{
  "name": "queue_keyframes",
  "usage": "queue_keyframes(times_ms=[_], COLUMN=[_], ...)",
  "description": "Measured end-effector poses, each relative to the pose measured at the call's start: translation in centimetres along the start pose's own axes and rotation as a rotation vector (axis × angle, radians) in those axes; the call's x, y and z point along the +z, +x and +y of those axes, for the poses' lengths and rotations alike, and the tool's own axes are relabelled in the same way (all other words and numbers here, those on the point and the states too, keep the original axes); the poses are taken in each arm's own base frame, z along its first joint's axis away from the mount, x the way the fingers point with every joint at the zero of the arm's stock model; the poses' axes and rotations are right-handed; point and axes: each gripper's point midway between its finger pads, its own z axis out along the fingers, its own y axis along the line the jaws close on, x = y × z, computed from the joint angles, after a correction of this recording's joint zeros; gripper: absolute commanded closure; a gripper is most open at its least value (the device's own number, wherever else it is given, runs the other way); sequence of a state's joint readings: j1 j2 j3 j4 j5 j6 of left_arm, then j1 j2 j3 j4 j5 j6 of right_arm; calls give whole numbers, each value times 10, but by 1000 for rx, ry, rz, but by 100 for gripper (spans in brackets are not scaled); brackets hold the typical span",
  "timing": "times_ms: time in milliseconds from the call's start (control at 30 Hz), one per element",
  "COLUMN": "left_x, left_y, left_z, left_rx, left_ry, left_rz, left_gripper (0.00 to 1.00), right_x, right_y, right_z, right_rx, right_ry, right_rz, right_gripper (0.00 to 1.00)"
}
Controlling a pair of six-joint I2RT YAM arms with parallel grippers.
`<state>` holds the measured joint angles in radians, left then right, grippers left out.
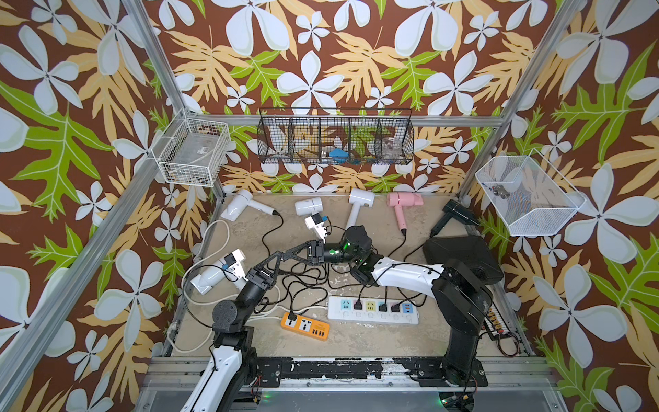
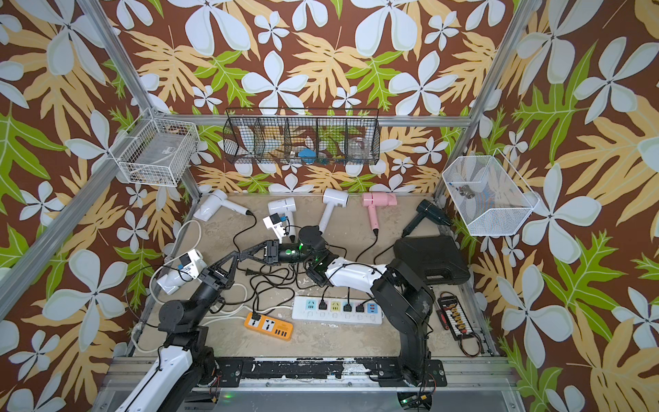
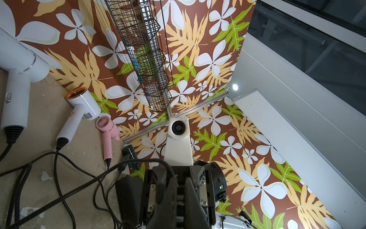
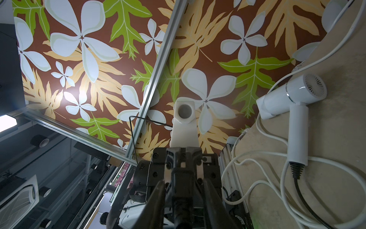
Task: Charge the blow dryers
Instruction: Pick up the plug from the center of the board.
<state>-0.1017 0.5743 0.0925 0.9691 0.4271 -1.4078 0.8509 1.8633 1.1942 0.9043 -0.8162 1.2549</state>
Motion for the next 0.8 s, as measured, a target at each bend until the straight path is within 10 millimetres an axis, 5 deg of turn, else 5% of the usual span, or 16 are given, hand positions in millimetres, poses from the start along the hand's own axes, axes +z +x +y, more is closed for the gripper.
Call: queue_keyframes(times_ms=[167,300,500,667,800], left_x=[0,3,16,30,38], left_y=[0,-1,-3,-8,-14], left_z=[1,2,-11,-17,-2], left_rx=[1,16,76,171,240], left_ry=[-4,-18,-39,-104,-216], left_rz=[1,3,38,71,85], left_gripper=[100,97,39,18,11], right_x=[-1,-2,-4,-7,-14], right_y=[3,2,-3,-11,-9], right_z=[0,-1,-3,-11,-28], right_rx=[-13,-27,-68,-125,-152], right_ry=[4,10,34,75,145], right_rz=[17,12,17,29,63], right_gripper=[93,100,100,100,100])
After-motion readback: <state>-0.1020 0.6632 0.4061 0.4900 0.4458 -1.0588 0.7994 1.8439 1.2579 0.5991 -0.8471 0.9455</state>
